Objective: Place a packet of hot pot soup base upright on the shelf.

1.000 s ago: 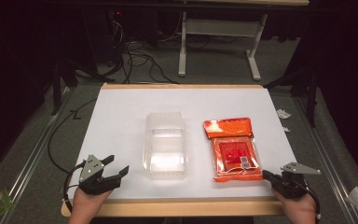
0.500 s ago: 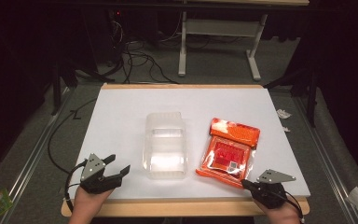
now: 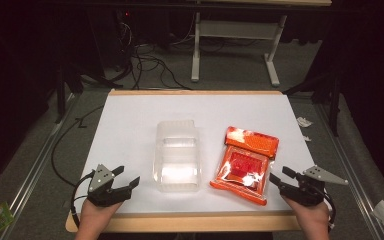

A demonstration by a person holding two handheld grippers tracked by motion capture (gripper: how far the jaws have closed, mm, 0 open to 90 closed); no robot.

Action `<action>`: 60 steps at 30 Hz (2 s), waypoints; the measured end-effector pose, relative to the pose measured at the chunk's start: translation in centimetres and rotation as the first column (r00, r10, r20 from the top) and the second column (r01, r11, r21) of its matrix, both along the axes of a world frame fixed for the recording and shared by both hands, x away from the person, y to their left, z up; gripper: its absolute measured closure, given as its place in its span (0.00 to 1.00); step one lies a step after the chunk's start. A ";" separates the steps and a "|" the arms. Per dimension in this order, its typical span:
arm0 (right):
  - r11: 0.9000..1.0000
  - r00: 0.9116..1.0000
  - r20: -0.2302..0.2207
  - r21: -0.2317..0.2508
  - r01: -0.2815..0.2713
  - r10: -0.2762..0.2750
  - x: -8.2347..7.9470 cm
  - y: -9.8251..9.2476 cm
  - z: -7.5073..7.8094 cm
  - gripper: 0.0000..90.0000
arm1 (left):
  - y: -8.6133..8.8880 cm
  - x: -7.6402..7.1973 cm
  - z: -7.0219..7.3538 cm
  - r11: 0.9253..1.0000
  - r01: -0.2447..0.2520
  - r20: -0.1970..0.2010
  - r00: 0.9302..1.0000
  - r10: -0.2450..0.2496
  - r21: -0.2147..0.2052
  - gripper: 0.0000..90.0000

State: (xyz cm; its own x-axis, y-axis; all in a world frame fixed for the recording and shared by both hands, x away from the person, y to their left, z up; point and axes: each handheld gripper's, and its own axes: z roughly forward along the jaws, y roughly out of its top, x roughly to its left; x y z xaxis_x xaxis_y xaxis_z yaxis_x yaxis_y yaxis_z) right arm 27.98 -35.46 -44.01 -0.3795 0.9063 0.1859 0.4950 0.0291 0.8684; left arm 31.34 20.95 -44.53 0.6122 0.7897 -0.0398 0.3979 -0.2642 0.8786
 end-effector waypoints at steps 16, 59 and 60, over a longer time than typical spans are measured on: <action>0.997 0.996 -0.036 0.019 0.080 -0.079 9.0 -2.0 -1.0 0.23 | 0.2 0.8 -0.5 1.000 -0.013 -0.032 0.999 0.013 -0.016 0.37; 0.997 0.987 -0.161 0.073 0.031 -0.019 13.0 -3.4 -2.1 1.00 | -0.4 0.4 -0.6 0.997 -0.039 -0.037 0.999 0.037 -0.068 0.36; 0.997 0.987 -0.161 0.073 0.031 -0.019 13.0 -3.4 -2.1 1.00 | -0.4 0.3 -0.7 0.997 -0.039 -0.037 0.999 0.037 -0.064 0.36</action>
